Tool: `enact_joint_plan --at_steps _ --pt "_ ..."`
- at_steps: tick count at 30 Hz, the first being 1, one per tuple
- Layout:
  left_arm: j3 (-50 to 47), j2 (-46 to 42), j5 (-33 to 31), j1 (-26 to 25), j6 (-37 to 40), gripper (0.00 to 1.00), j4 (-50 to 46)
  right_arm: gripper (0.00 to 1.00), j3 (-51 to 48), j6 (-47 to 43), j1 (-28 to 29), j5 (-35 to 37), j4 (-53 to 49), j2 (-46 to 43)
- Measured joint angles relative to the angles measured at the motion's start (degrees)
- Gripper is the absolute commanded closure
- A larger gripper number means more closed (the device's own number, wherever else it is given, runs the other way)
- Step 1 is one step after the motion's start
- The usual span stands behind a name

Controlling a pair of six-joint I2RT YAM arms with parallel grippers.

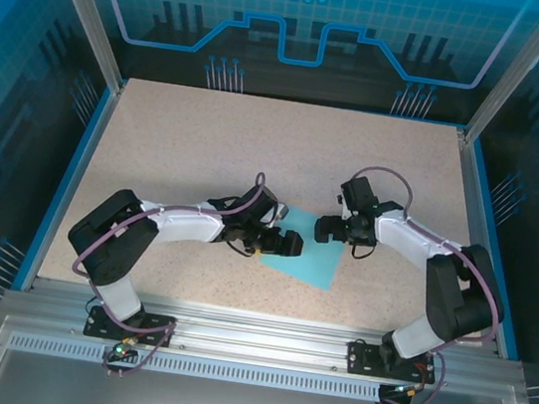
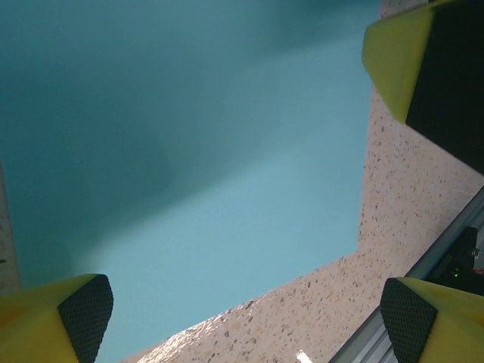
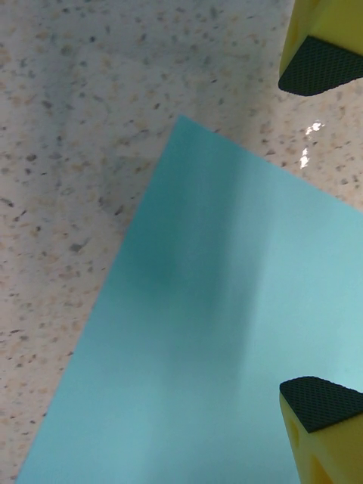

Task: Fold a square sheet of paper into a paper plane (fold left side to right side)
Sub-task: Pick up the square sheet of paper from the center of the table.

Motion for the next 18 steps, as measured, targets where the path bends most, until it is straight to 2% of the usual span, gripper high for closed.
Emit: enact_joint_plan --at_steps 9,18 --pt "1.20 2.27 0.00 -0.15 0.00 0.04 -1.75 0.01 2.75 0.11 0.35 -0.35 -0.28 5.81" --pt "2.05 3.13 0.17 -0.22 -0.04 0.04 -1.97 0.01 2.73 0.92 4.35 -2.45 -0.76 6.23"
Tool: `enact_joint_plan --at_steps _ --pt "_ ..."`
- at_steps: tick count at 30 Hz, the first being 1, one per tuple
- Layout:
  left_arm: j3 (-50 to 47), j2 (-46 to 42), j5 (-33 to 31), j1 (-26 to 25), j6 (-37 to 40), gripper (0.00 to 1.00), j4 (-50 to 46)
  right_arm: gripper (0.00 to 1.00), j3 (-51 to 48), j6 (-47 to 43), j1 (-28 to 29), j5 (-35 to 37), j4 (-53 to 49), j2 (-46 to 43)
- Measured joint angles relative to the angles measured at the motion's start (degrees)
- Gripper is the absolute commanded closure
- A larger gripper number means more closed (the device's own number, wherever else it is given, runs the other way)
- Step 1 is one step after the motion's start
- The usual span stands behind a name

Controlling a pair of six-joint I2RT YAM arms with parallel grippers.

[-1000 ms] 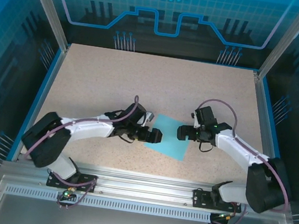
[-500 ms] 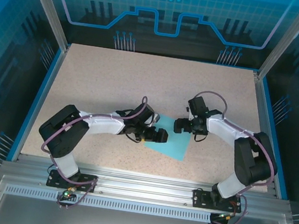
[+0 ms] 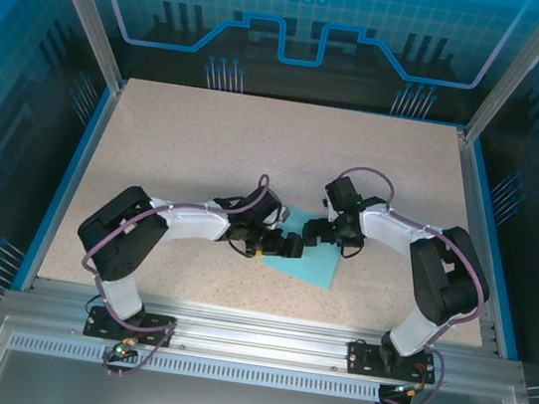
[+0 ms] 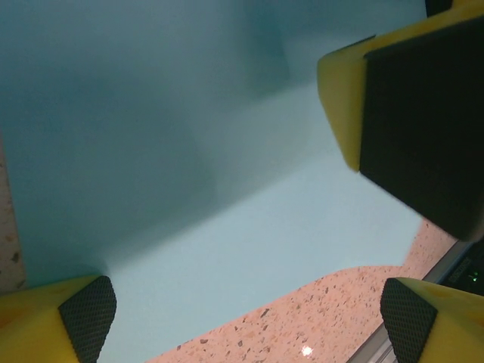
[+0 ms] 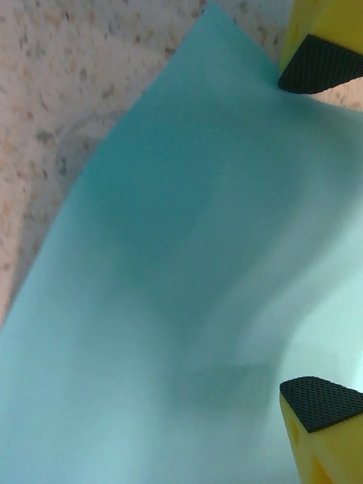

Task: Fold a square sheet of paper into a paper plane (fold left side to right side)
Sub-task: Pick up the square sheet of paper from the center of the table.

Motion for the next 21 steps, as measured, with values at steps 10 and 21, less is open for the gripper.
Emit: enact_joint_plan --at_steps 10,21 --pt "0.37 0.37 0.44 0.00 0.00 0.04 0.07 0.21 -0.15 0.98 2.05 -1.79 -0.11 -0.13" --pt "0.28 -0.55 -0.11 -0.22 -0.39 0.04 0.17 0.40 -0.81 0.70 2.34 -2.54 -0.15 -0.26"
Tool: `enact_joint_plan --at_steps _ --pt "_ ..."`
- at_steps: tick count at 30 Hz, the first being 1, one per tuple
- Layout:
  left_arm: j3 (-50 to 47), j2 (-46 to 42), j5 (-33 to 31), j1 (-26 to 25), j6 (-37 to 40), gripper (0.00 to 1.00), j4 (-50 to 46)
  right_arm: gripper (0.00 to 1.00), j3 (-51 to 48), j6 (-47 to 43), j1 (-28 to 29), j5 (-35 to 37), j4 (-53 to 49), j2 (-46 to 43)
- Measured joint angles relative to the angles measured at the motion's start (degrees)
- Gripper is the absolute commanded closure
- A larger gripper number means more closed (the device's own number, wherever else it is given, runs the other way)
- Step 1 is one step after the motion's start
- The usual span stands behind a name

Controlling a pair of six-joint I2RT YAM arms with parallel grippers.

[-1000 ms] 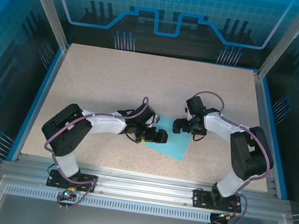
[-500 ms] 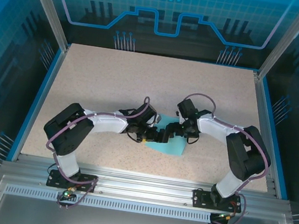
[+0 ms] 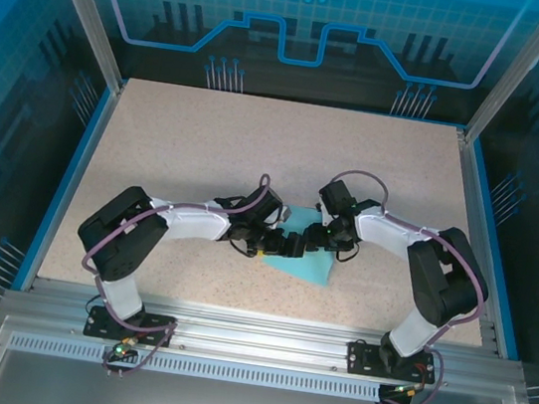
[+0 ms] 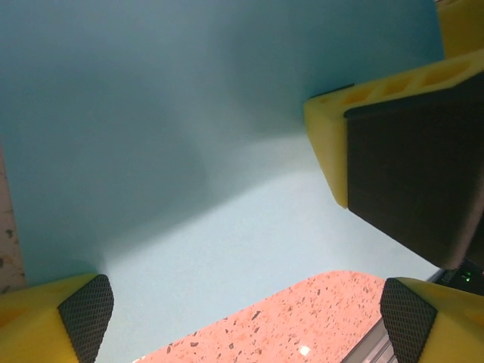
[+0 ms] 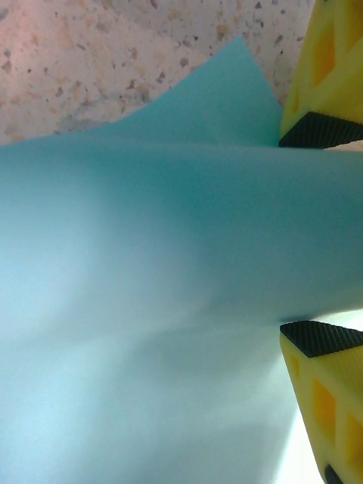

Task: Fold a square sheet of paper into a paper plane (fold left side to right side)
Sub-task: Pick up the square sheet of paper from the center of the table.

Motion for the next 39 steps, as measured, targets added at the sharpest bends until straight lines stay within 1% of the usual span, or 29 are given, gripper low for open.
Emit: enact_joint_plan --at_steps 2,3,5,8,10,11,16,19,20,21,24,32,39 --pt "-0.07 -1.44 -0.66 -0.07 0.04 0.03 -0.61 0.40 -0.07 -0.11 0.00 0.04 0.02 0.00" --pt "-0.13 -2.56 -1.16 -0.09 0.17 0.03 -1.01 0.44 -0.09 -0.11 0.00 0.13 0.02 0.00" --pt "-0.31 -5.29 -2.08 -0.02 0.48 0.02 -1.68 0.45 -0.20 -0.22 0.00 0.20 0.09 0.00" --pt "-1.38 -10.21 -2.34 0.92 0.50 0.01 -2.05 0.52 -0.63 -0.24 0.00 0.11 0.57 -0.31" --pt "-3.15 -14.19 -2.32 2.62 0.48 0.01 -2.08 0.52 -1.20 -0.50 -0.02 0.17 1.11 -0.63" --pt "-4.26 -16.28 -2.34 3.80 0.46 0.01 -2.12 0.55 -1.42 -0.52 -0.04 -0.02 1.33 -0.85" --pt "-9.49 -25.53 -2.32 11.04 0.48 0.01 -2.73 0.57 -4.20 -0.74 -0.57 -3.06 3.96 -2.73" --pt "-12.48 -30.38 -2.29 14.75 0.48 0.02 -3.21 0.58 -6.91 -0.74 -1.29 -7.10 6.29 -4.76" --pt "-13.49 -31.93 -2.29 15.67 0.50 0.02 -3.48 0.62 -7.85 -0.76 -1.79 -8.90 7.08 -5.44" --pt "-14.27 -33.20 -2.25 16.39 0.50 0.01 -3.76 0.64 -8.59 -0.81 -2.38 -10.62 7.85 -5.92" --pt "-16.00 -36.02 -1.97 17.70 0.52 0.02 -4.02 0.65 -10.67 -0.74 -4.52 -15.85 10.56 -7.28" --pt "-17.27 -38.36 -0.04 18.58 0.61 0.01 -3.54 0.66 -14.43 0.37 -10.14 -28.37 17.94 -10.14" --pt "-17.27 -38.14 3.52 18.62 0.61 0.01 -0.26 0.66 -15.34 1.05 -14.21 -36.30 20.68 -13.27"
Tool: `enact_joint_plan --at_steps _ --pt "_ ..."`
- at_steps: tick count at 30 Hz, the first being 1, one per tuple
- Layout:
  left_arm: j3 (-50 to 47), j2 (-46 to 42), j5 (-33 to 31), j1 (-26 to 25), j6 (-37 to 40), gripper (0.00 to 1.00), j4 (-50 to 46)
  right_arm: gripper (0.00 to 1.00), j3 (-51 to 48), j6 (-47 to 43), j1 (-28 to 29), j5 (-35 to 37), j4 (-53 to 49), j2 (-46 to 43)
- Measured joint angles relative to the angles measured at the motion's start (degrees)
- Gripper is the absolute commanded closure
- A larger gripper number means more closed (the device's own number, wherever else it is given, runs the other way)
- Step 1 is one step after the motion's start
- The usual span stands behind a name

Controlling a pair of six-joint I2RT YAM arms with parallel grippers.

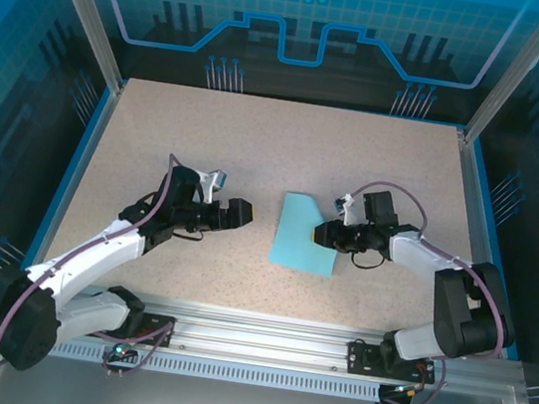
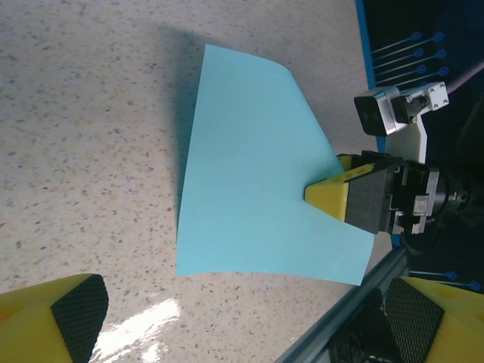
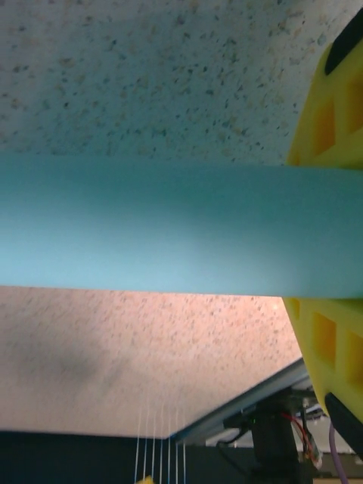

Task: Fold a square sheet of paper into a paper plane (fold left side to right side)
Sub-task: Pick up the square sheet of paper from the center of the table, then place a square sheet of paper at the center of the table.

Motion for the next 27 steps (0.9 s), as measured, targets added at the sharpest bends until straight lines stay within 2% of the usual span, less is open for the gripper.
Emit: enact_joint_plan --at_steps 11,19,27 --pt "1.99 4.74 7.48 0.00 -0.13 0.01 6.86 0.67 0.04 0.96 -4.66 -10.71 -0.48 -12.61" --pt "7.61 7.69 12.68 0.04 -0.07 0.02 11.85 0.67 2.73 6.93 -5.40 -17.68 0.87 -20.35" --pt "10.78 7.61 18.10 0.07 -0.02 0.03 15.08 0.67 6.14 14.16 -5.38 -20.76 4.17 -25.07"
